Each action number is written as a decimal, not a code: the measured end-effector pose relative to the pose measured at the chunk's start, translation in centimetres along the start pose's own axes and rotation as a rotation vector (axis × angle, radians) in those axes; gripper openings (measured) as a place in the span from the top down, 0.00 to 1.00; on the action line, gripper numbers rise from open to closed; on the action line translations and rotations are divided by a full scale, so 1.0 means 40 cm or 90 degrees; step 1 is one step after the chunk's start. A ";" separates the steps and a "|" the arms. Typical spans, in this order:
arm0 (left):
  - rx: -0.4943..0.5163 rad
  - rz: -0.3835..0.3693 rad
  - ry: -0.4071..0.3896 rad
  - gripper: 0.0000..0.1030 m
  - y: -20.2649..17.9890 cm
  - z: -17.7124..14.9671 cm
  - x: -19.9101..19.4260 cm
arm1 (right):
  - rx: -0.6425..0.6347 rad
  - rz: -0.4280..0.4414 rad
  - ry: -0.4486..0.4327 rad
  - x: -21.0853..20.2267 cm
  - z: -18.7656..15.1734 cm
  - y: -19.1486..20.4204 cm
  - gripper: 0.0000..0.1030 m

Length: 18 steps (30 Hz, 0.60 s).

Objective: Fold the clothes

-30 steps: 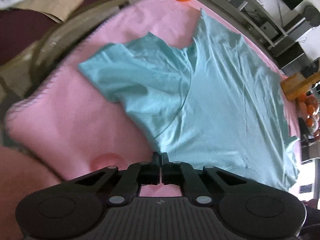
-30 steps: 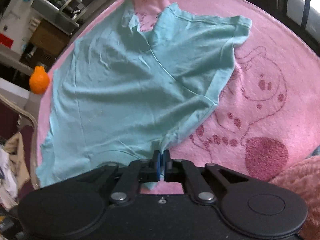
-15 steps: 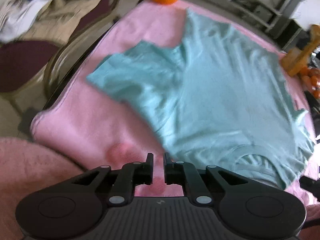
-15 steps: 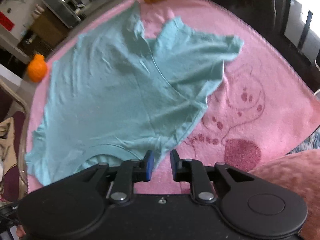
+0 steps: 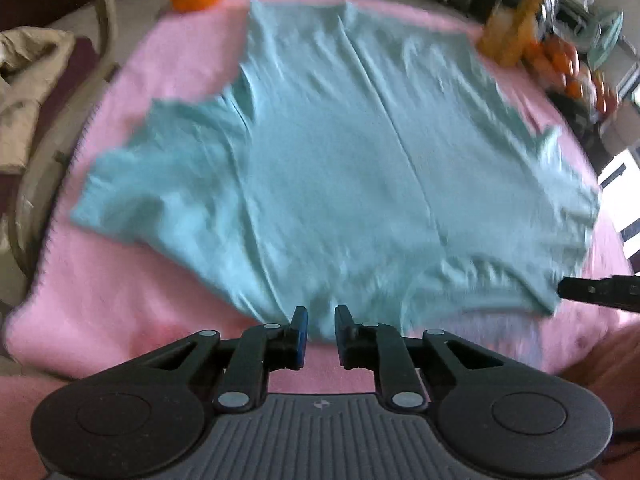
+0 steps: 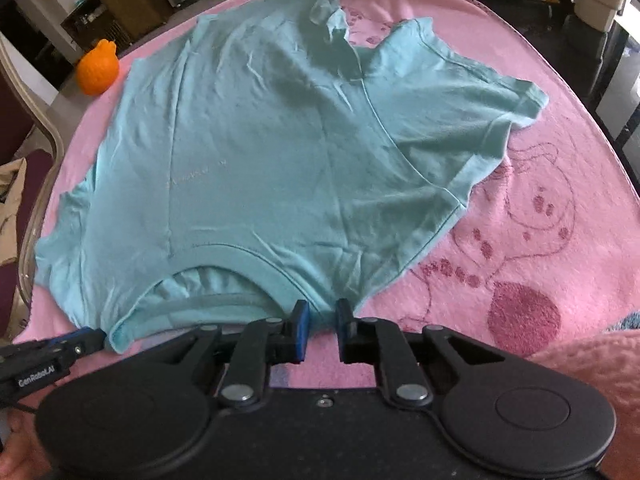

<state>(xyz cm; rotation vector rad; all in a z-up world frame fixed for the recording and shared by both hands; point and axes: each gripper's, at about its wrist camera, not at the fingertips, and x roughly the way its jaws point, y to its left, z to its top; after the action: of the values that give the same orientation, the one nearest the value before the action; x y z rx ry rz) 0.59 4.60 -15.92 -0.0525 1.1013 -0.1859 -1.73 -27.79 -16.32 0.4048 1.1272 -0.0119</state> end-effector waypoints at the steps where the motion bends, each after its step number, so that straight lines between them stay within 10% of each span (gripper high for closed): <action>1: -0.006 0.000 -0.023 0.85 0.009 0.024 -0.019 | 0.003 0.004 -0.002 -0.008 0.004 0.001 0.86; 10: -0.049 0.013 -0.186 0.66 0.090 0.313 -0.126 | 0.016 0.126 -0.176 -0.165 0.258 0.080 0.73; 18: -0.107 0.082 -0.180 0.47 0.179 0.622 0.105 | 0.079 0.097 -0.237 0.010 0.586 0.080 0.73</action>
<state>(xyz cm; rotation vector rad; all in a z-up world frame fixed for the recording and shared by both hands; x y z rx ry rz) 25.45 9.65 -9.30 -0.1524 0.8331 0.0302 19.61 -32.27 -7.16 0.5722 0.7288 -0.0227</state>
